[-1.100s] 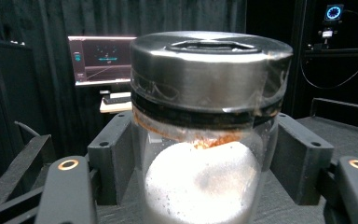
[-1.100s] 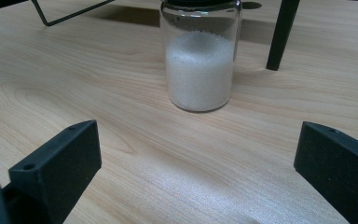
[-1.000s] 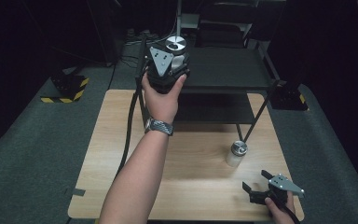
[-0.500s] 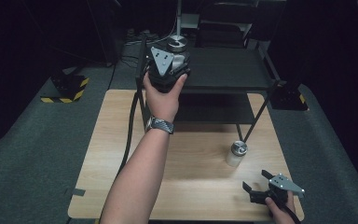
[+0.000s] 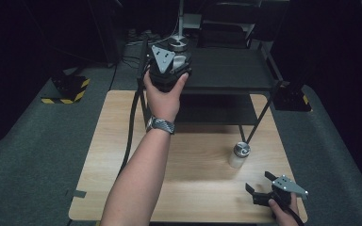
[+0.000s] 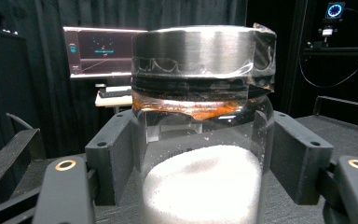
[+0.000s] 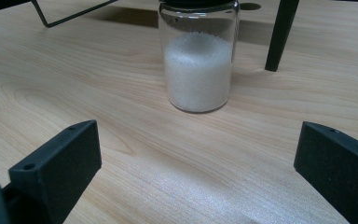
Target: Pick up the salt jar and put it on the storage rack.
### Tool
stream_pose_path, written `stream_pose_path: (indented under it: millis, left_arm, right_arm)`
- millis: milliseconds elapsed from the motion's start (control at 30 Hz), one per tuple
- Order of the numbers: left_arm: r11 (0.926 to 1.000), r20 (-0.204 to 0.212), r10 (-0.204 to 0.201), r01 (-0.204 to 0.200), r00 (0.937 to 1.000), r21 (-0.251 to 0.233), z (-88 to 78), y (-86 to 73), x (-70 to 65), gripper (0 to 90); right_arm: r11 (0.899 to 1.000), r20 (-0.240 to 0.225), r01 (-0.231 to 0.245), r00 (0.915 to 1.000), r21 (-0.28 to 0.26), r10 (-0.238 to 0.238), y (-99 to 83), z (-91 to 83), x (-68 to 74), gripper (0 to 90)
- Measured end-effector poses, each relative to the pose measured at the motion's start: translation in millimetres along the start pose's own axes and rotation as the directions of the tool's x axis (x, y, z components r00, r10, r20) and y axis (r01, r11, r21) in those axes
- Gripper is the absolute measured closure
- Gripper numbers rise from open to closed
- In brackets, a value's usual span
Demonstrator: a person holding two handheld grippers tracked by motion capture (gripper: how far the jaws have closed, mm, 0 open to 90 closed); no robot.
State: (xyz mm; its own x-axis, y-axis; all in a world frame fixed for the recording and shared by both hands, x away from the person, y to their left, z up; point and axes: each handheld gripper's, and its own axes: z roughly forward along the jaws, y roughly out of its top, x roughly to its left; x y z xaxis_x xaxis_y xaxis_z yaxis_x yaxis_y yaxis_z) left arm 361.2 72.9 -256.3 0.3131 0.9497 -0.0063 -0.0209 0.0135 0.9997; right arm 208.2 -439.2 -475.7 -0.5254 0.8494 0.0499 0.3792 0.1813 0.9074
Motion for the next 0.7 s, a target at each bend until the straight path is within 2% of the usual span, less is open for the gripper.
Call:
stream_pose_path:
  millis: [167, 333, 400, 433, 633, 700]
  left_arm:
    - [0.9999, -0.006, 0.008, -0.007, 1.0000, 0.007, -0.3, 1.7, -2.0, 29.8]
    - [1.0000, -0.019, 0.006, -0.006, 0.9998, -0.002, -1.8, 2.1, -5.0, 20.1]
    - [0.9999, -0.046, 0.010, -0.010, 0.9989, -0.008, -3.6, 4.5, -9.9, 10.4]
    - [0.9999, -0.046, 0.010, -0.010, 0.9989, -0.008, -3.6, 4.5, -9.9, 6.9]
    - [0.9993, -0.053, 0.037, -0.036, 0.9979, 0.006, -8.4, 10.2, -10.1, 0.5]
    - [0.9993, -0.043, 0.033, -0.032, 0.9985, 0.018, -9.5, 11.7, -8.4, 0.5]
  right_arm:
    - [1.000, 0.000, 0.000, 1.0000, 0.000, 0.000, 0.1, 0.0, 0.0, 0.3]
    - [1.000, 0.001, -0.001, 1.0000, 0.000, 0.001, 0.1, 0.0, 0.1, 0.3]
    - [1.000, 0.001, -0.003, 1.0000, 0.001, 0.003, 0.3, 0.2, -0.1, 0.3]
    - [1.000, 0.001, -0.003, 1.0000, 0.001, 0.003, 0.3, 0.2, -0.1, 0.3]
    - [1.000, 0.003, -0.003, 1.0000, 0.003, 0.003, 0.5, 0.3, 0.2, 0.3]
    - [1.000, 0.003, -0.003, 1.0000, 0.003, 0.003, 0.5, 0.3, 0.4, 0.3]
